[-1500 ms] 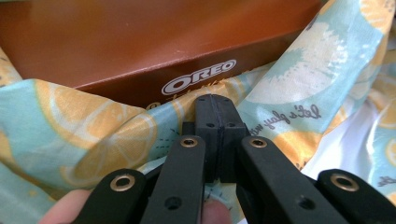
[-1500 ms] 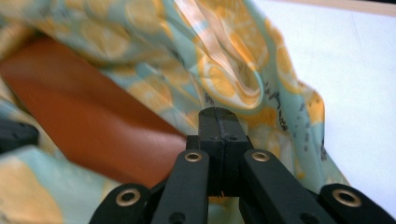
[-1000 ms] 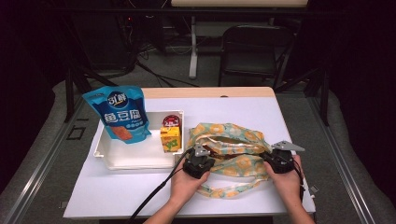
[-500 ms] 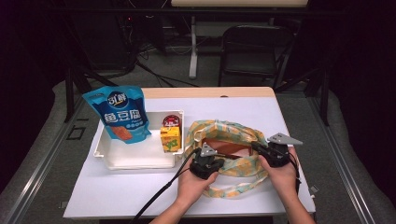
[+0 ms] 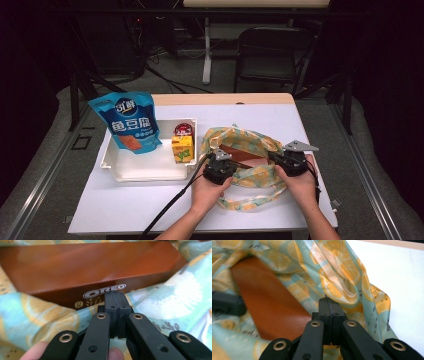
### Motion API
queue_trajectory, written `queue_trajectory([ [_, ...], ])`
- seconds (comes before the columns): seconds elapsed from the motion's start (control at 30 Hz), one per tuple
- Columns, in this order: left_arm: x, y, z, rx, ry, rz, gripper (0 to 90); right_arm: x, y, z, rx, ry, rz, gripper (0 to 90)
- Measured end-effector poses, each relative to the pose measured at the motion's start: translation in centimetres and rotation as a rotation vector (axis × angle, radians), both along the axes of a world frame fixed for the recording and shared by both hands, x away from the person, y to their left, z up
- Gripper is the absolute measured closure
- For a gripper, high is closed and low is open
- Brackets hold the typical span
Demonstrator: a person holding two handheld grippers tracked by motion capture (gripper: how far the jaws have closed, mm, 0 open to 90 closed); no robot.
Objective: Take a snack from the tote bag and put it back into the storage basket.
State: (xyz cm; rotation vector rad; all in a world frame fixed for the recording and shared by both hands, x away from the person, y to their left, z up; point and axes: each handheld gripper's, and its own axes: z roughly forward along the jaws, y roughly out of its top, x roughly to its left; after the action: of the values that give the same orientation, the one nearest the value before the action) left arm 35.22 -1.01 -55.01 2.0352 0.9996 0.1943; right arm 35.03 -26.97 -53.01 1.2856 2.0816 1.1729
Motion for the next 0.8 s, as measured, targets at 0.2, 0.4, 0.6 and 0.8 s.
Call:
queue_trajectory([
  [0.2,0.2,0.1,0.3,-0.016,-0.003,0.018,90.0,-1.5,-0.1,0.0,0.004,-0.018,0.024,90.0],
  [0.4,-2.0,0.2,3.0,-0.130,-0.071,-0.051,88.9,-3.0,-0.2,0.3,0.029,-0.037,0.044,90.0],
  [0.6,-3.8,-1.5,3.6,-0.195,-0.058,-0.151,86.1,-4.1,0.1,-0.1,0.045,-0.025,0.049,89.8],
  [0.8,-3.7,-2.8,-0.1,-0.074,0.015,-0.170,89.2,-4.4,-0.4,-0.4,0.037,-0.019,0.032,89.3],
])
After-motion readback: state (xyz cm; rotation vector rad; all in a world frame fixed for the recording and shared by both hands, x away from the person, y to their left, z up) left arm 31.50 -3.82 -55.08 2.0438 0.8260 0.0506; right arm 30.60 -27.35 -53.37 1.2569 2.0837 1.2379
